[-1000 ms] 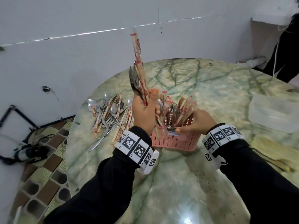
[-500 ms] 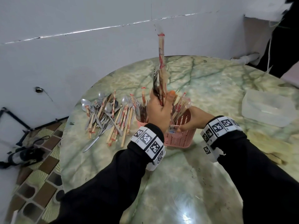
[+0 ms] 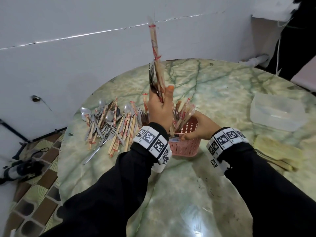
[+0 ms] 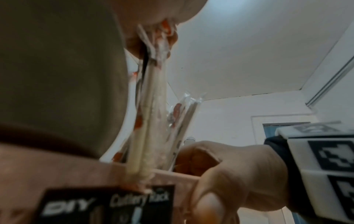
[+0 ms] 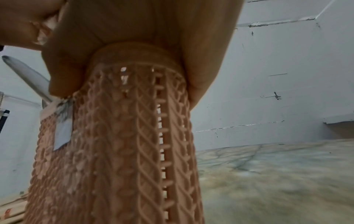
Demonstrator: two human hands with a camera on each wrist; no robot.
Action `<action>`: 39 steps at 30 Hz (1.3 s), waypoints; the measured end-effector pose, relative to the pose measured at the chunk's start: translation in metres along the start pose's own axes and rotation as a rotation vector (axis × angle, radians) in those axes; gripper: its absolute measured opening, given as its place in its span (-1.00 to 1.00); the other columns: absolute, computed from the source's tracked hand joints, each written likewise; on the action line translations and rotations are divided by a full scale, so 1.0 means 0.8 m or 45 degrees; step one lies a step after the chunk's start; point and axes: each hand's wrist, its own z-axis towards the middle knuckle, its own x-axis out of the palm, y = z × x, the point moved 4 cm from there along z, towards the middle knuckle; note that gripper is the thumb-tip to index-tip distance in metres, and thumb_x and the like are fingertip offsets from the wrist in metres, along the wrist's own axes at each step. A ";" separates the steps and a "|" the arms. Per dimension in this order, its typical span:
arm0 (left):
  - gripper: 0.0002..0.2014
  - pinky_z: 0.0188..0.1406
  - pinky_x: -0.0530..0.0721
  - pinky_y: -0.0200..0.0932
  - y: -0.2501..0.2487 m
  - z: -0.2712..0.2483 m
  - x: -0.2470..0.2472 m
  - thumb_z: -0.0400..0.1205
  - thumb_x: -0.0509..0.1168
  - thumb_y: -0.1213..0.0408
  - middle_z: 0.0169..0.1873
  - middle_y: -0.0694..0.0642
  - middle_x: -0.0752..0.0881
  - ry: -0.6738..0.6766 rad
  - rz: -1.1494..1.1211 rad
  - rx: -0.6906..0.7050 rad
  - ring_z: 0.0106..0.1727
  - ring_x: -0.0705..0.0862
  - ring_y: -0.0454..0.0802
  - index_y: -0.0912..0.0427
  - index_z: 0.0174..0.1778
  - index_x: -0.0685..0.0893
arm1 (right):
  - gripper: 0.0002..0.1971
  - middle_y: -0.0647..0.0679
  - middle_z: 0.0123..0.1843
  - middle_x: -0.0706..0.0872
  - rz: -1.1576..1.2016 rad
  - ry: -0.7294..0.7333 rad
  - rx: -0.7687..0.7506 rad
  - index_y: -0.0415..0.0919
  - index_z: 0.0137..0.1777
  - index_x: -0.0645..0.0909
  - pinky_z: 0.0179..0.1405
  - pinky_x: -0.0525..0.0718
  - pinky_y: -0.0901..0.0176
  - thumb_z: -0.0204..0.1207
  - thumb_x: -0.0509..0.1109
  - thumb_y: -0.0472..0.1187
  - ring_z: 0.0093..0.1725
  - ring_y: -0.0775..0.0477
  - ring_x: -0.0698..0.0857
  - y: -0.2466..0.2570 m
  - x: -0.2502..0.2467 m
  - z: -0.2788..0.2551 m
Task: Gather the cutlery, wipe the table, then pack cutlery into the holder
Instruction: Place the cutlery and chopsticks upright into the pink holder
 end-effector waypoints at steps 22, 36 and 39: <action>-0.41 -0.09 0.41 -0.29 0.021 -0.004 0.028 0.56 0.12 -0.19 -0.09 0.07 0.59 0.475 0.629 0.245 -0.06 0.51 -0.08 0.29 0.22 0.52 | -0.33 -0.17 0.10 0.72 0.047 -0.097 -0.002 -0.25 0.18 0.60 0.19 0.65 -0.12 0.00 0.69 -0.19 0.11 -0.14 0.69 -0.006 0.003 -0.004; -0.21 0.14 0.25 -0.23 0.033 0.016 0.021 0.42 0.04 -0.39 0.07 0.06 0.33 0.931 1.298 0.109 0.13 0.29 -0.04 0.23 0.31 0.36 | -0.44 -0.23 0.10 0.71 0.077 -0.088 -0.024 -0.23 0.15 0.57 0.16 0.66 -0.13 0.13 0.67 -0.31 0.09 -0.21 0.70 -0.002 0.003 -0.006; -0.36 0.23 0.38 -0.19 0.025 0.018 0.013 0.43 0.48 0.11 0.23 0.11 0.43 0.949 1.070 -0.093 0.27 0.39 -0.02 0.20 0.36 0.37 | -0.37 -0.23 0.09 0.71 0.045 -0.091 -0.016 -0.27 0.21 0.57 0.14 0.66 -0.17 0.12 0.69 -0.25 0.08 -0.20 0.70 -0.001 0.003 -0.005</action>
